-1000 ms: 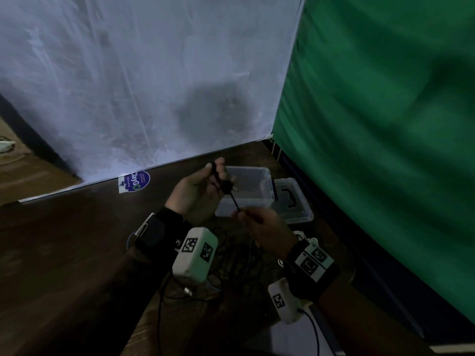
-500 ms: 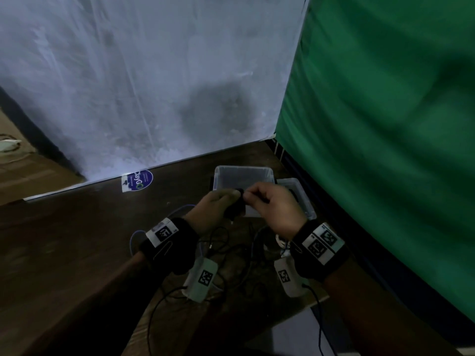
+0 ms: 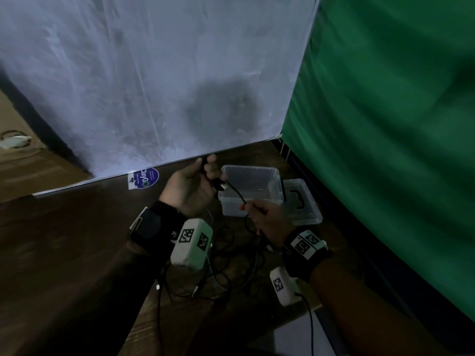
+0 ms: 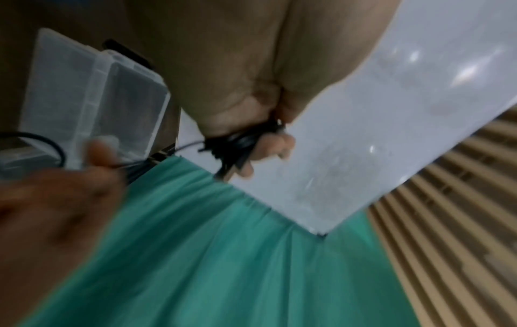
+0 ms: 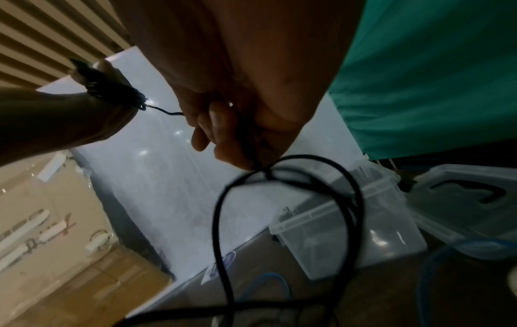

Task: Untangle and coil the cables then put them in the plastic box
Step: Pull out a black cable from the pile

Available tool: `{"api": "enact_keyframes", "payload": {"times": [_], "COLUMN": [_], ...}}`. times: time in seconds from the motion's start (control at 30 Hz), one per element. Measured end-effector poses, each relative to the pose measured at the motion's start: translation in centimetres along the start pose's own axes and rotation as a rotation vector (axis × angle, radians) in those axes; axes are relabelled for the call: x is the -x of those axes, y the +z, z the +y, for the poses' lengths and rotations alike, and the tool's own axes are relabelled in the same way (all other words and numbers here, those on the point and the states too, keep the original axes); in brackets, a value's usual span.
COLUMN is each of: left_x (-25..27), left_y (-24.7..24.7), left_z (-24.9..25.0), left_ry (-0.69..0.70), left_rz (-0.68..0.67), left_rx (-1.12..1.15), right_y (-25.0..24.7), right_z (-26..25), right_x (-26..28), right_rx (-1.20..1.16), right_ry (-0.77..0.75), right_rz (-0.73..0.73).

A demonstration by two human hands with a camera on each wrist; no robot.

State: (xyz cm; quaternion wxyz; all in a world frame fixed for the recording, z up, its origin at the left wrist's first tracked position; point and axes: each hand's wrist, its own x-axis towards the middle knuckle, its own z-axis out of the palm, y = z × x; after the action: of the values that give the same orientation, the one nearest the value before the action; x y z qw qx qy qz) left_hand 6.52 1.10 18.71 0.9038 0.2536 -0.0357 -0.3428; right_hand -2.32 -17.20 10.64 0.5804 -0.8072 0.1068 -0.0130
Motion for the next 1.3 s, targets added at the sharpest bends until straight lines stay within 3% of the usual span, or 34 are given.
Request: {"api": "enact_keyframes", "payload": {"times": [0.13,0.27,0.37,0.47,0.53,0.57,0.7,0.77,0.87,1.0,1.13,1.3], "left_x": [-1.1,-2.1,-2.4,-2.1,-1.8,-1.6,-0.5,0.0,0.1,0.3,0.3,0.9], "left_y": [-1.9,-3.6,-4.9,-5.7,-5.7,-5.6,-4.3,-3.3,-1.9,-0.8,-0.3,-0.2], "left_z": [1.3,0.6,-0.5,-2.1,-3.3,-3.8,-4.7,-4.8,-4.3,-4.0,-4.1,-4.3], "left_ry": [0.121,0.225,0.316,0.394,0.297,0.210,-0.024,-0.045,-0.077,-0.167,-0.166,-0.207], "left_rz": [0.216,0.275,0.249,0.201,0.085,0.043,-0.041,-0.064,0.022,-0.075,-0.067,-0.067], "left_rx": [0.006,-0.106,-0.487,-1.190,-1.484,-1.501,-1.287,-1.186,-0.848,-0.495,-0.368,-0.341], "right_y": [0.4,0.7,0.7,0.3,-0.2,-0.6,-2.6,-3.1,-3.1,-1.9,-0.6,-1.5], "right_z": [0.1,-0.5,-1.3,-3.0,-4.0,-4.2,-5.0,-5.1,-4.9,-4.5,-4.2,-4.7], "right_x": [1.1,1.4,1.5,1.6,1.4,1.1,0.4,0.1,0.0,0.5,1.5,2.4], "right_rx": [0.072,0.106,0.172,0.208,0.202,0.189,0.089,0.033,-0.045,-0.105,-0.036,-0.008], "right_ry": [0.033,-0.036,-0.107,-0.175,-0.206,-0.208,-0.206,-0.208,-0.204,-0.188,-0.220,-0.188], "right_rz": [-0.092,-0.132,-0.161,-0.176,-0.168,-0.149,-0.052,-0.040,-0.010,-0.002,0.030,-0.067]}}
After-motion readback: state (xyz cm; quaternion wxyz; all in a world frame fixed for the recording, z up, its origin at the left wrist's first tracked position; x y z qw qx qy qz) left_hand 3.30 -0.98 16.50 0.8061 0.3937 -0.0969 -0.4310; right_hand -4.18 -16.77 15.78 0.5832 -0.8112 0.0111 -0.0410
